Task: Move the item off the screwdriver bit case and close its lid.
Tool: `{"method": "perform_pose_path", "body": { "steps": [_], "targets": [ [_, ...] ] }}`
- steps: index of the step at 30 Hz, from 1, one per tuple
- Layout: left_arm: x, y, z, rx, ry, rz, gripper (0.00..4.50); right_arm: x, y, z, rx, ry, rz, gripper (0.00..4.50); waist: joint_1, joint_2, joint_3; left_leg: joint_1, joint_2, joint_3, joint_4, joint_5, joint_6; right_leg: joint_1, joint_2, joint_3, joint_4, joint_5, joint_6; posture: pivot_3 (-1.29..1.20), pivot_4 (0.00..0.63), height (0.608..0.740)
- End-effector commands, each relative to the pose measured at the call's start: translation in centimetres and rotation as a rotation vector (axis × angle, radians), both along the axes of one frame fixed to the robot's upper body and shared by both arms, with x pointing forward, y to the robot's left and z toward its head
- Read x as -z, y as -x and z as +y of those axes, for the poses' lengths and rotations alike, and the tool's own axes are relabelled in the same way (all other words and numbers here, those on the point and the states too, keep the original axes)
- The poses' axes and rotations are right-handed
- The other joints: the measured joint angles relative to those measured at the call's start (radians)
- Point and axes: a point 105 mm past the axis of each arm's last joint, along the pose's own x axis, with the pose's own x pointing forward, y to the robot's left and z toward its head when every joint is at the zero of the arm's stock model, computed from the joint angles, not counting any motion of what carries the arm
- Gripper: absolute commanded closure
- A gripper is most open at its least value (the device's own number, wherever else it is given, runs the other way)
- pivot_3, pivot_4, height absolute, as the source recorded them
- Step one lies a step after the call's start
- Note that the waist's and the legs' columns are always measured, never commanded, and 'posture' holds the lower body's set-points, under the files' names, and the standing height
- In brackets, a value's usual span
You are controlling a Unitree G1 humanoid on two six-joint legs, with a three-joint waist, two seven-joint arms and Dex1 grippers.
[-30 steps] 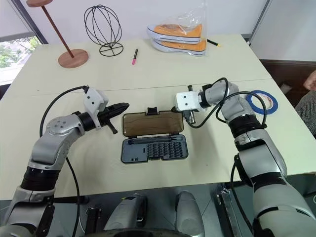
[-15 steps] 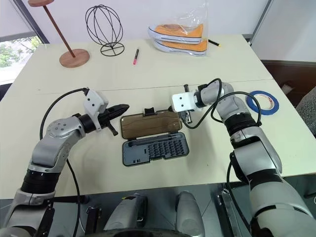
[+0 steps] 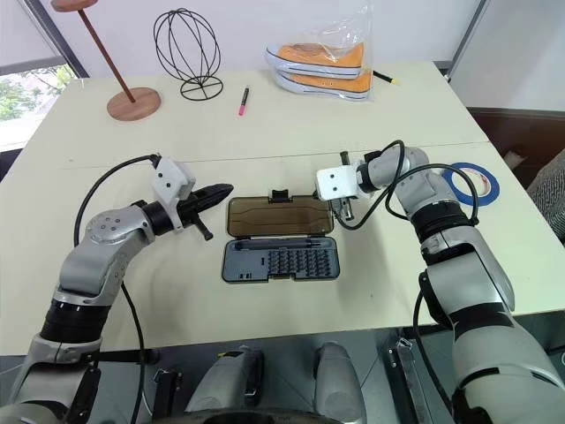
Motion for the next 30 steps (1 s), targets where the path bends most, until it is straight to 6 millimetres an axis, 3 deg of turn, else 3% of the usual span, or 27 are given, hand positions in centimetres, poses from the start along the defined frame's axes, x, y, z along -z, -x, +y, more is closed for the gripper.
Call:
{"method": "perform_pose_path", "body": {
  "steps": [1,7,13,24,30],
  "targets": [
    [-1.0,0.1,-0.2,0.017,0.0,-0.04,4.5,-1.1,-0.1,-0.5,0.019,-0.034,-0.023,3.04,0.0,0.0,0.0,0.0,0.0,0.0,0.0,0.0,0.0,0.0,0.0,0.0,0.0,0.0,0.0,0.0,0.15,0.74],
    [-0.6,0.5,-0.5,0.049,0.013,-0.01,4.5,-1.6,-0.1,-1.5,0.073,-0.068,-0.001,0.04,0.0,0.0,0.0,0.0,0.0,0.0,0.0,0.0,0.0,0.0,0.0,0.0,0.0,0.0,0.0,0.0,0.15,0.74],
    [-1.4,2.8,-2.7,0.216,0.122,0.093,4.5,-4.7,0.0,-2.5,0.208,-0.308,0.015,0.04,0.003,0.0,0.0,0.0,0.0,0.0,0.0,0.0,0.001,0.0,0.0,0.0,0.0,0.0,0.0,0.0,0.15,0.74],
    [-0.9,4.2,-3.2,0.331,0.096,0.189,4.5,-3.6,2.1,-2.8,0.306,-0.383,0.019,0.04,0.019,0.0,0.0,0.0,0.0,0.001,0.0,-0.001,0.001,0.0,0.0,0.001,0.0,0.0,0.0,0.0,0.15,0.74],
    [1.8,5.1,-2.7,0.367,0.028,0.282,4.5,-3.8,1.7,-2.2,0.311,-0.401,-0.001,0.04,0.023,0.0,0.0,0.0,0.0,0.001,0.0,-0.001,0.001,0.0,0.0,0.001,-0.001,0.0,0.0,0.0,0.15,0.74]
  ]
}}
